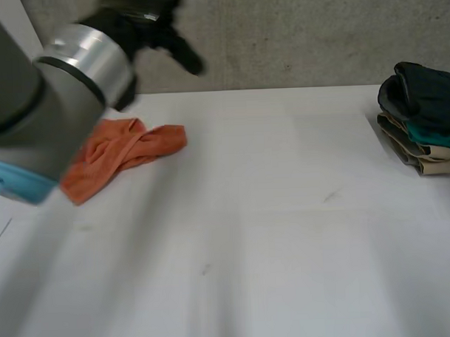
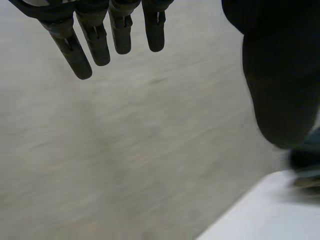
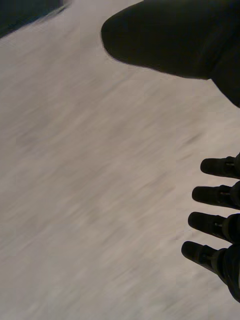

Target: Fold the laundry.

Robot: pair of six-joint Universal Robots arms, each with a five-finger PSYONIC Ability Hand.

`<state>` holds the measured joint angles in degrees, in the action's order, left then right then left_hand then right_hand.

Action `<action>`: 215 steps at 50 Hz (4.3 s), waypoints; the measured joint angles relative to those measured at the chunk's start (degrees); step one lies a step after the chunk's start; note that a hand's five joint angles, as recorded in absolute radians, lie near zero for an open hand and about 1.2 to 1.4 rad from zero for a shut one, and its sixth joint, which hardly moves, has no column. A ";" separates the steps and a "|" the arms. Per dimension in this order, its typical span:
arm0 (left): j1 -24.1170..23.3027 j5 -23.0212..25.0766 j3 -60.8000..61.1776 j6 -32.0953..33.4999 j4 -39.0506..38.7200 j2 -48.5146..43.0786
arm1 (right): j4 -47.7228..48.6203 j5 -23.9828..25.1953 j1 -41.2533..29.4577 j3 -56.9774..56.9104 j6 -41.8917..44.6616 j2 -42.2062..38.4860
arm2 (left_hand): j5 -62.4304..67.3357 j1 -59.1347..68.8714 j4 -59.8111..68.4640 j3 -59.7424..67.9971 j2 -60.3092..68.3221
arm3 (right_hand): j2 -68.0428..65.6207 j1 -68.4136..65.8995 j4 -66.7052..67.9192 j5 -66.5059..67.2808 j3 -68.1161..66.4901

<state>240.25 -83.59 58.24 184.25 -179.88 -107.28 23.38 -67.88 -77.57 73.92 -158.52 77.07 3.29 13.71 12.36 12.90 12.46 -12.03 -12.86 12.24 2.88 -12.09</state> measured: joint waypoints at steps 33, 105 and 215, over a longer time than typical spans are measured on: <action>27.45 18.45 -17.39 23.47 -7.81 -45.62 | 0.95 0.22 -23.00 30.89 13.98 -4.85 | 3.79 3.31 4.43 3.64 4.40 | 0.01 0.00 0.00 0.00 0.00; 3.21 -3.56 17.35 6.20 -9.70 -6.75 | -14.23 -7.67 -22.55 30.43 3.51 6.56 | 9.89 11.37 11.39 11.86 11.87 | 0.01 0.00 0.00 0.00 0.00; -0.11 -13.95 29.42 2.18 -15.37 -17.99 | -26.51 -6.42 -29.88 15.70 6.32 -7.32 | 8.97 9.89 10.17 10.37 10.68 | -55.37 -50.07 56.38 54.96 -55.67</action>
<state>240.14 -97.54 87.66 186.43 -195.25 -125.26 -3.13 -74.30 -107.45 89.63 -152.20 69.74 12.26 23.60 22.53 23.27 23.15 -67.41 -62.93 68.62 57.84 -67.76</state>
